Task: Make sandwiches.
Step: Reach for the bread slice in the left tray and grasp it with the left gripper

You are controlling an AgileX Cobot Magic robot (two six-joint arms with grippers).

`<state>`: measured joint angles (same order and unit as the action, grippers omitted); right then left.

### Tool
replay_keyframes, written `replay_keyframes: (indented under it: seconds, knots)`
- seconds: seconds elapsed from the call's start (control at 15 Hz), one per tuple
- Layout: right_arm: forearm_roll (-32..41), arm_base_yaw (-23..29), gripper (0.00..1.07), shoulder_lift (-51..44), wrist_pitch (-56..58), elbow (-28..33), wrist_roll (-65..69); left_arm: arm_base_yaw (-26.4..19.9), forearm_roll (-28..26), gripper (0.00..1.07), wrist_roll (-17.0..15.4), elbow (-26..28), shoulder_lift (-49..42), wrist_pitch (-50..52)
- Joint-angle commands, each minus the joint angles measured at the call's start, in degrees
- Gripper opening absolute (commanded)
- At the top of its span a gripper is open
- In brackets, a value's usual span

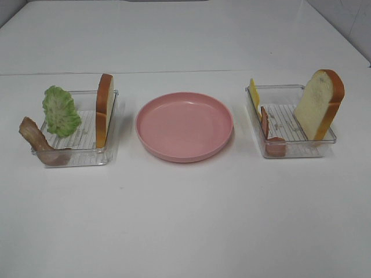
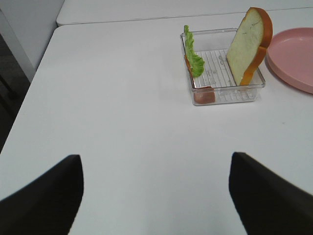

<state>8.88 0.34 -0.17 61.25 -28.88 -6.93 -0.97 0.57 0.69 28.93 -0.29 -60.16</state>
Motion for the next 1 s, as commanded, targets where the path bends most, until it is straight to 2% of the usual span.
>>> replay_keyframes:
  seconds: [0.07,0.67,1.0]
  knots:
    - [0.29,-0.23,0.80,-0.86,-0.40,0.06,0.11,-0.17,-0.11,0.78,-0.11,-0.40,-1.20,0.34]
    - [0.29,-0.23,0.80,-0.86,-0.40,0.06,0.11,-0.17,-0.57,0.78,-0.11,-0.17,-1.03,0.63]
    - [0.29,-0.23,0.80,-0.86,-0.40,0.06,0.11,-0.17,-0.57,0.78,-0.69,2.46,10.08,16.39]
